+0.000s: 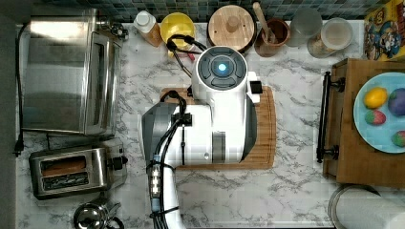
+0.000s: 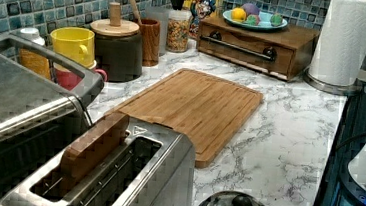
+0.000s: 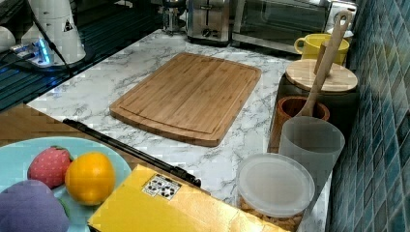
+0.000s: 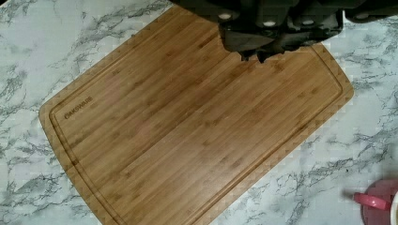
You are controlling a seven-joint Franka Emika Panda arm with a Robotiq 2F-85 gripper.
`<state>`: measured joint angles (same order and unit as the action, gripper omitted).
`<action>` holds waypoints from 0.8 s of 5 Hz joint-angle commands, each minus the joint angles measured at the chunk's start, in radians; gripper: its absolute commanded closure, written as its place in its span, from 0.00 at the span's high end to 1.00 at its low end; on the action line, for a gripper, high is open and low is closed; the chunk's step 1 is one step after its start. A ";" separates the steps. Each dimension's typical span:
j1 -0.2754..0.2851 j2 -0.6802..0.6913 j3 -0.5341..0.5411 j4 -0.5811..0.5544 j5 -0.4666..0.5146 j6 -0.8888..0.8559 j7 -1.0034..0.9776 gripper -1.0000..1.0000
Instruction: Turn on the toaster.
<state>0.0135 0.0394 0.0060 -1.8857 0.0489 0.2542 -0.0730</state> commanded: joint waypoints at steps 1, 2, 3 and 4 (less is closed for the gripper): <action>0.011 -0.016 0.015 -0.043 0.023 0.037 -0.121 0.00; 0.034 -0.034 0.045 -0.102 0.056 0.100 -0.265 0.00; 0.052 -0.055 0.072 -0.134 0.091 0.128 -0.357 0.00; 0.055 -0.011 0.094 -0.097 0.137 0.070 -0.451 0.00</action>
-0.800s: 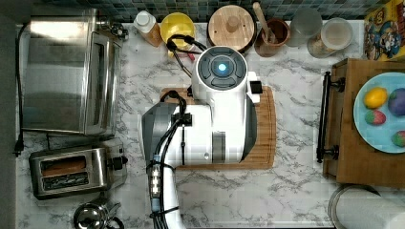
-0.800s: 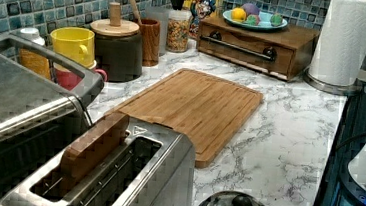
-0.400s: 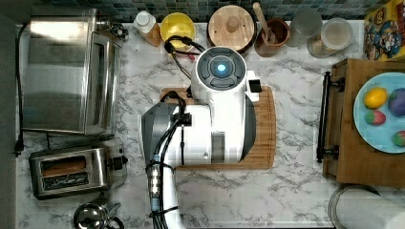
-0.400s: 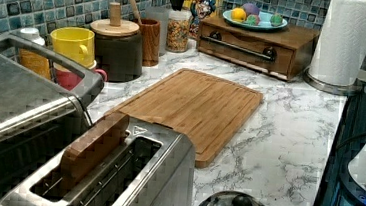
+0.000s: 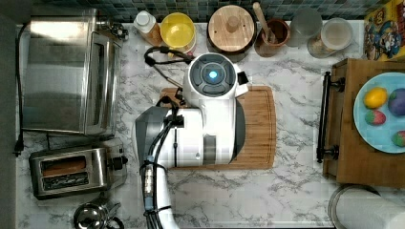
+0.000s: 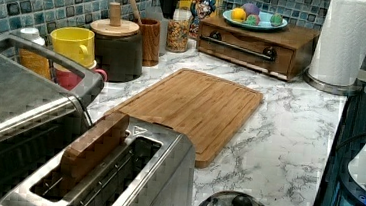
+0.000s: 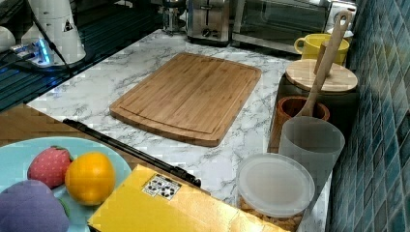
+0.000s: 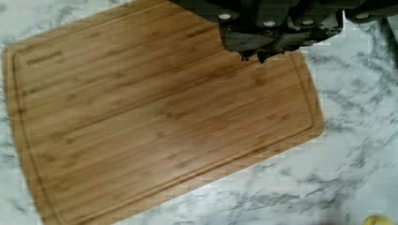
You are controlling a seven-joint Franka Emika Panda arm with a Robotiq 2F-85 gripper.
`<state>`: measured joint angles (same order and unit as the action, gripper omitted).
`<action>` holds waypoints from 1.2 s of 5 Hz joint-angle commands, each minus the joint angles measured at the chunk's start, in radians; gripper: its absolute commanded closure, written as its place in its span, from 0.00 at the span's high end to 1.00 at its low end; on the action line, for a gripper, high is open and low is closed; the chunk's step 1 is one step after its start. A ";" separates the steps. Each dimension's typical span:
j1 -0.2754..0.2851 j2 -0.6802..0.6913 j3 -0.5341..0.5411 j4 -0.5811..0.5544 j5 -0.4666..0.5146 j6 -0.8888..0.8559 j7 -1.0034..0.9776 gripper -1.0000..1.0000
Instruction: Turn on the toaster.
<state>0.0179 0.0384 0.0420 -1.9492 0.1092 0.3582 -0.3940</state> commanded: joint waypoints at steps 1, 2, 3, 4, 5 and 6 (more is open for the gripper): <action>0.080 -0.112 0.098 -0.123 0.085 -0.007 -0.127 0.00; 0.087 -0.176 0.130 -0.208 0.125 0.039 -0.185 0.00; 0.106 -0.190 0.154 -0.230 0.154 0.037 -0.234 0.00; 0.165 -0.215 0.141 -0.272 0.178 0.060 -0.293 0.00; 0.163 -0.232 0.169 -0.303 0.217 0.083 -0.330 0.00; 0.164 -0.224 0.187 -0.312 0.227 0.088 -0.342 0.00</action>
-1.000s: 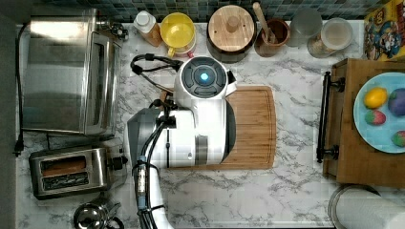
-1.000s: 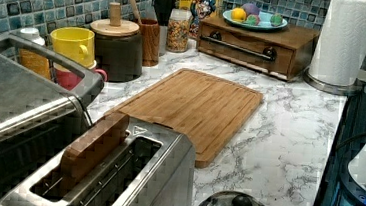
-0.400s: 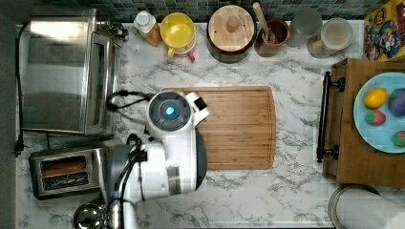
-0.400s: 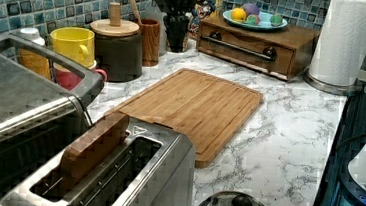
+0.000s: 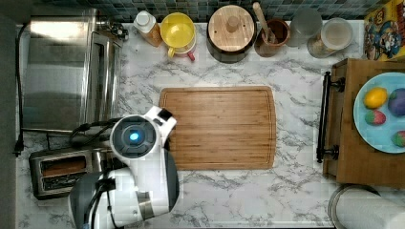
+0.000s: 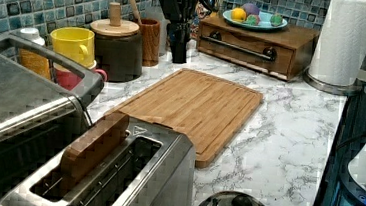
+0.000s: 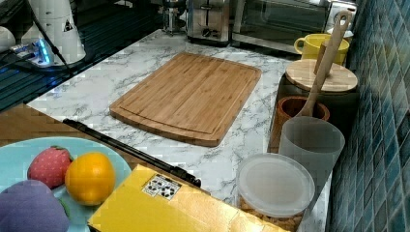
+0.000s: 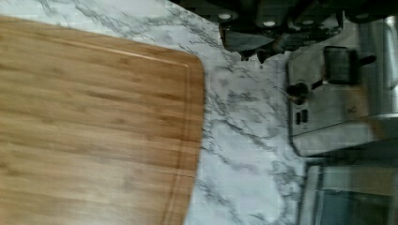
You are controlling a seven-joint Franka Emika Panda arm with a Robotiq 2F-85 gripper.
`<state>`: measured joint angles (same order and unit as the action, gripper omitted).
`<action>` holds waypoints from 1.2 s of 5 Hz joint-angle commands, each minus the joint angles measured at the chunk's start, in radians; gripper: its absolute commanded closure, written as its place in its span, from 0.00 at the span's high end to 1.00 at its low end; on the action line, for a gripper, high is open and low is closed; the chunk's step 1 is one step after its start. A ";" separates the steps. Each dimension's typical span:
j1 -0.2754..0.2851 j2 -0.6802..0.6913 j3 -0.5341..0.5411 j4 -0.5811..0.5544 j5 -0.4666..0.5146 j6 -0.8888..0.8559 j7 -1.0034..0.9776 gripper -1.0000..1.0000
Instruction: Turn on the toaster.
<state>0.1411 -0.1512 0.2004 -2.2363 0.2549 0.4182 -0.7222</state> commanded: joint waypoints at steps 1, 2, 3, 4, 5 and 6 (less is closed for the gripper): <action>0.040 -0.014 0.057 -0.044 0.089 0.029 0.006 0.00; 0.051 -0.030 0.054 -0.081 0.133 0.082 -0.004 0.00; 0.061 -0.014 0.061 -0.072 0.154 0.073 -0.009 0.00; 0.073 -0.017 0.079 -0.081 0.172 0.101 -0.021 0.00; 0.091 -0.029 0.096 -0.107 0.189 0.140 -0.024 0.00; 0.151 -0.043 0.055 -0.112 0.218 0.161 -0.023 0.00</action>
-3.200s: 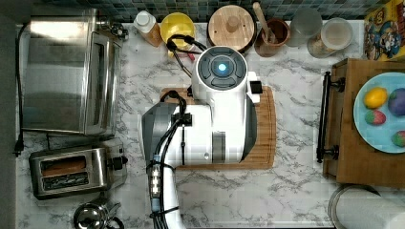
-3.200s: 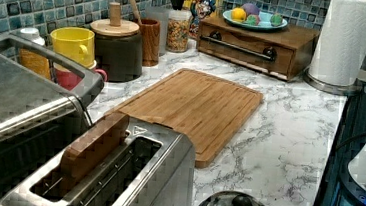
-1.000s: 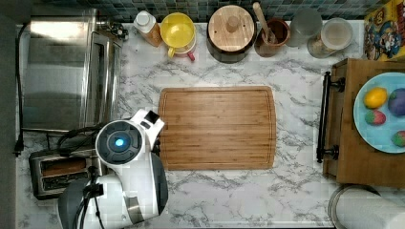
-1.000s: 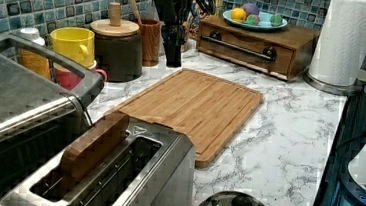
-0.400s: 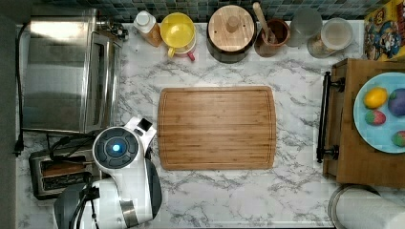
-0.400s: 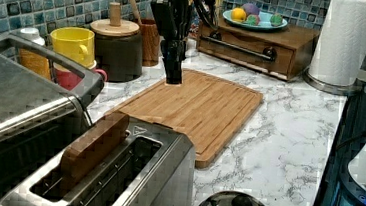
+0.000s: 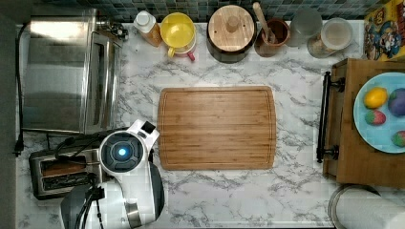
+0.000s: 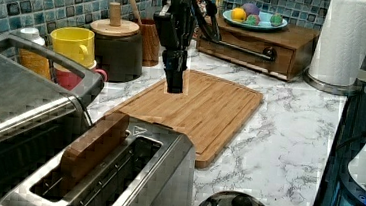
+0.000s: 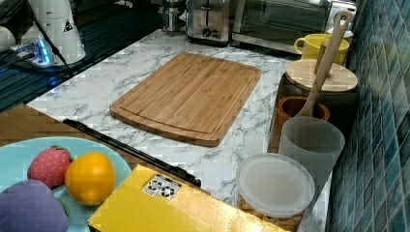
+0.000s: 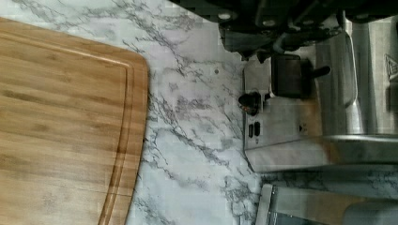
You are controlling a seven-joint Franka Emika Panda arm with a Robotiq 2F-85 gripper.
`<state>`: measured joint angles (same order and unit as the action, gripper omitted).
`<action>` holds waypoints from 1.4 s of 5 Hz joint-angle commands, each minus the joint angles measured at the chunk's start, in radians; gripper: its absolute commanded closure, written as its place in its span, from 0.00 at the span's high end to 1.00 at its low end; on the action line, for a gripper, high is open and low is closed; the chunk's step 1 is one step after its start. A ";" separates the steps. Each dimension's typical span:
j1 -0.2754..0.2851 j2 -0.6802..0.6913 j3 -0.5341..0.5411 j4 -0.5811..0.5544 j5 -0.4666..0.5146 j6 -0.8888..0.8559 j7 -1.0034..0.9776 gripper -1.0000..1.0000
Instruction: Turn on the toaster.
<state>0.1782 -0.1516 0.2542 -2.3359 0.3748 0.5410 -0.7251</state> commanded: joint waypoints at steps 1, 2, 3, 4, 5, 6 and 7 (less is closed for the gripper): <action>0.086 -0.051 0.039 -0.011 0.123 0.050 -0.018 0.00; 0.102 -0.014 0.043 0.013 0.080 0.055 0.009 0.00; 0.088 0.005 0.071 -0.001 0.029 0.111 0.075 0.00; 0.060 0.040 0.086 0.018 -0.018 0.128 0.147 0.00; 0.002 0.056 0.113 0.034 -0.020 0.143 0.191 0.00; 0.028 0.076 0.072 0.072 -0.014 0.088 0.170 0.00; 0.042 0.076 0.084 0.058 0.021 0.107 0.120 0.00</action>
<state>0.2145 -0.0770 0.3381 -2.3613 0.3459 0.6353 -0.5981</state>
